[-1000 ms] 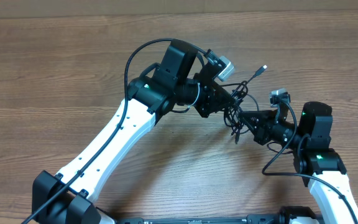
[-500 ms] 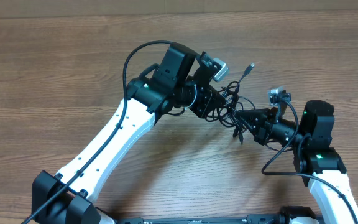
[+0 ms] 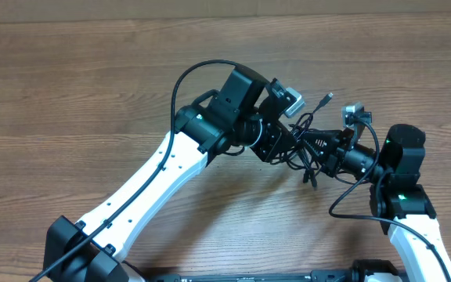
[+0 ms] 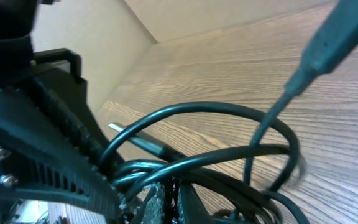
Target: Untangle cables
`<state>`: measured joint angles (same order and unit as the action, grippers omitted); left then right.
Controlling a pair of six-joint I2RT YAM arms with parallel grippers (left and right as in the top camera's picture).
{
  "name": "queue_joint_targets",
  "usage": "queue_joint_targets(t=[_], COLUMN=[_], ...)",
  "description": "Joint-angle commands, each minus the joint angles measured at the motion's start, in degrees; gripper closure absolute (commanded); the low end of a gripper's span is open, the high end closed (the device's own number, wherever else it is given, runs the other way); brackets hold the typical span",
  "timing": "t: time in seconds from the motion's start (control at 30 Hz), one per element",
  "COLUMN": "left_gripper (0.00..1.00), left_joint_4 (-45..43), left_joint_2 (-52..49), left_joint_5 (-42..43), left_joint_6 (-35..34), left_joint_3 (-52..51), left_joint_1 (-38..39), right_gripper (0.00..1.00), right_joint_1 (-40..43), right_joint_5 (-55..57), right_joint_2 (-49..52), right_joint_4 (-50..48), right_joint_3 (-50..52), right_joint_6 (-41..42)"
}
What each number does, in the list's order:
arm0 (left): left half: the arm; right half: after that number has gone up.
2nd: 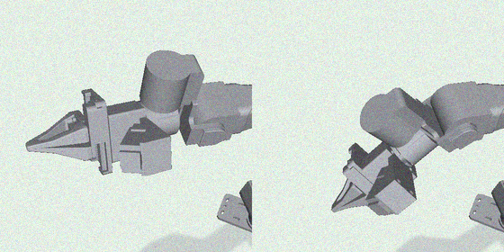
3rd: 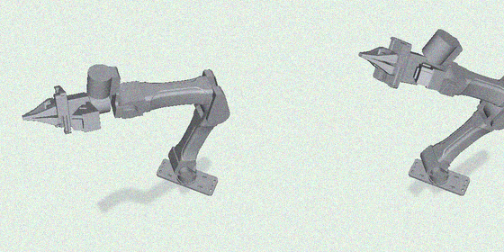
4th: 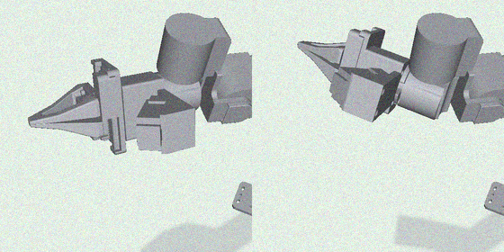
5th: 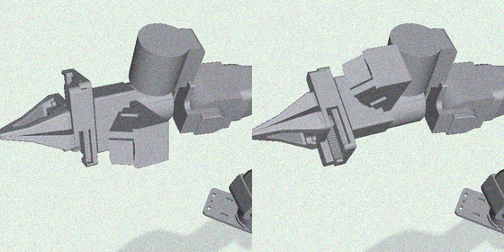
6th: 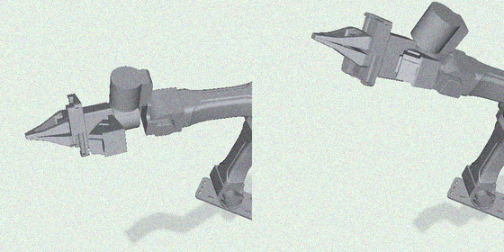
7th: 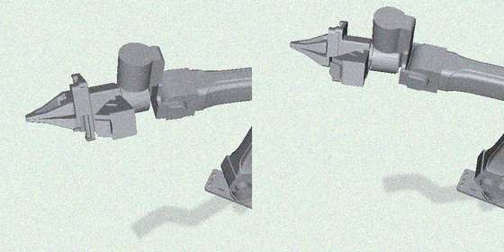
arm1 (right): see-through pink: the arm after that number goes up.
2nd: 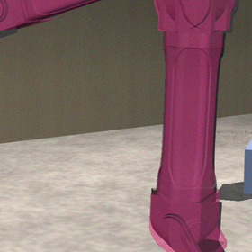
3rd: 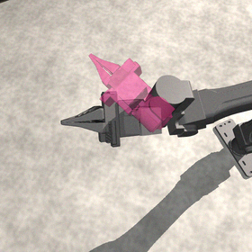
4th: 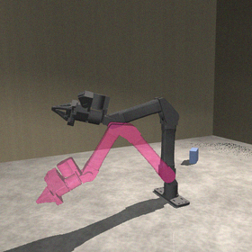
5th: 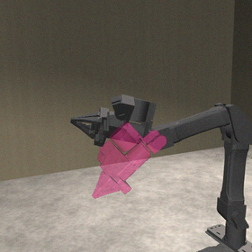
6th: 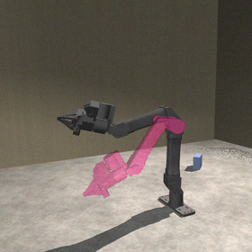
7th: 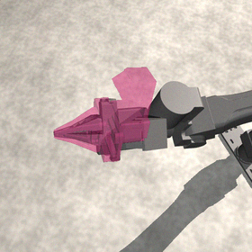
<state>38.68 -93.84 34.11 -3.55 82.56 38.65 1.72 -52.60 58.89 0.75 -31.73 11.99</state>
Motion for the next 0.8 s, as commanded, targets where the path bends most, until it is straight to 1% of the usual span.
queue_joint_targets(t=[0.0, 0.17, 0.27, 0.33, 0.4, 0.47, 0.57, 0.77], left_gripper=[0.96, 0.96, 0.96, 0.96, 0.96, 0.96, 0.96, 0.96], left_joint_4=[0.5, 0.6, 0.5, 0.4, 0.0, -1.0, -3.0, -5.5], left_joint_2=[1.3, 1.3, 1.3, 1.3, 1.3, 1.3, 1.3, 1.3], left_joint_5=[0.8, -3.0, -3.2, -3.1, -2.9, -0.6, 4.3, 4.9], left_joint_6=[1.9, 1.8, 1.8, 1.6, 0.3, -0.4, -0.9, -3.3], left_joint_3=[0.8, 0.8, 0.8, 0.8, 0.8, 0.8, 0.8, 0.8], left_joint_1=[0.8, -0.2, -1.0, -1.9, -2.8, -3.6, -4.4, -4.0], right_gripper=[0.96, 0.96, 0.83, 0.79, 0.78, 0.67, 0.59, 0.48], right_joint_1=[-0.1, 0.2, 1.0, 1.8, 1.9, 1.9, 1.8, 1.6], right_joint_5=[3.9, 3.9, 4.0, 3.9, 3.9, 3.8, 3.5, 1.5], right_joint_2=[-0.1, -0.1, -0.1, -0.1, -0.1, -0.1, -0.1, -0.1], right_joint_4=[-0.1, 0.4, 2.1, 3.5, 4.6, 6.1, 8.5, 9.3], right_joint_3=[-0.9, -0.9, -0.9, -0.9, -0.9, -0.9, -0.9, -0.9], right_joint_6=[0.7, 1.7, 1.6, 1.5, 1.0, -1.0, -3.7, -7.3])
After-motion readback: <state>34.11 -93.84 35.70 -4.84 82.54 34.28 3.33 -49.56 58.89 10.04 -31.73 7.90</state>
